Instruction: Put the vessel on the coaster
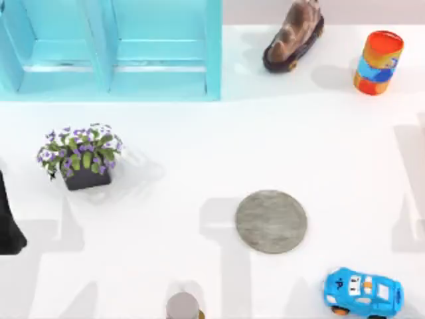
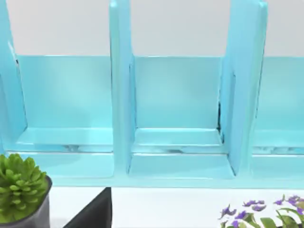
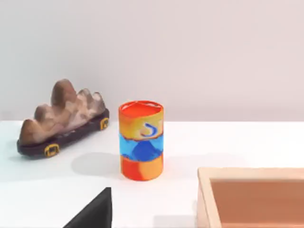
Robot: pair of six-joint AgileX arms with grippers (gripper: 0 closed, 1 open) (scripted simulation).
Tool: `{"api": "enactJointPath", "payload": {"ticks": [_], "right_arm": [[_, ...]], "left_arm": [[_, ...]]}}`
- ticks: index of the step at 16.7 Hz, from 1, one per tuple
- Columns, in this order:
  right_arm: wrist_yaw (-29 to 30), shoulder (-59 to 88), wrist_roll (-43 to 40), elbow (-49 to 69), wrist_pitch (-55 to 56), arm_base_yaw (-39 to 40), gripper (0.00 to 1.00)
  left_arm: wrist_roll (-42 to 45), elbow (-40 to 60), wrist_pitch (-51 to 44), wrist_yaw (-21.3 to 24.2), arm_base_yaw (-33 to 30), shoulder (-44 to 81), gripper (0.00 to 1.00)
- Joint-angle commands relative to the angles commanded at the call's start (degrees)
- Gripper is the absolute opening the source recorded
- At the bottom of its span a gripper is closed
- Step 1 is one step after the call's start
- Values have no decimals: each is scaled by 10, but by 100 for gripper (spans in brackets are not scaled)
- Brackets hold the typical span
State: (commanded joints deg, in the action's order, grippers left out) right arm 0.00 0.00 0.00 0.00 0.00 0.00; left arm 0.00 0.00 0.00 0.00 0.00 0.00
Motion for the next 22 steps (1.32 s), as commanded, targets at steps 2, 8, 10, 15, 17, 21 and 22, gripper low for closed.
{"api": "enactJointPath", "payload": {"ticks": [2, 8, 10, 15, 17, 21, 22], "right_arm": [[0, 0, 0, 0, 0, 0, 100], [0, 0, 0, 0, 0, 0, 100], [0, 0, 0, 0, 0, 0, 100], [0, 0, 0, 0, 0, 0, 100], [0, 0, 0, 0, 0, 0, 100], [0, 0, 0, 0, 0, 0, 100], [0, 0, 0, 0, 0, 0, 100]], "left_arm": [[0, 0, 0, 0, 0, 0, 100], [122, 115, -83, -15, 45, 76, 100], [212, 189, -136, -23, 72, 128, 100], [504, 397, -294, -38, 145, 299, 100], [622, 472, -361, -41, 172, 380, 100], [829, 597, -485, -42, 217, 547, 100], [875, 622, -513, -40, 225, 588, 100]]}}
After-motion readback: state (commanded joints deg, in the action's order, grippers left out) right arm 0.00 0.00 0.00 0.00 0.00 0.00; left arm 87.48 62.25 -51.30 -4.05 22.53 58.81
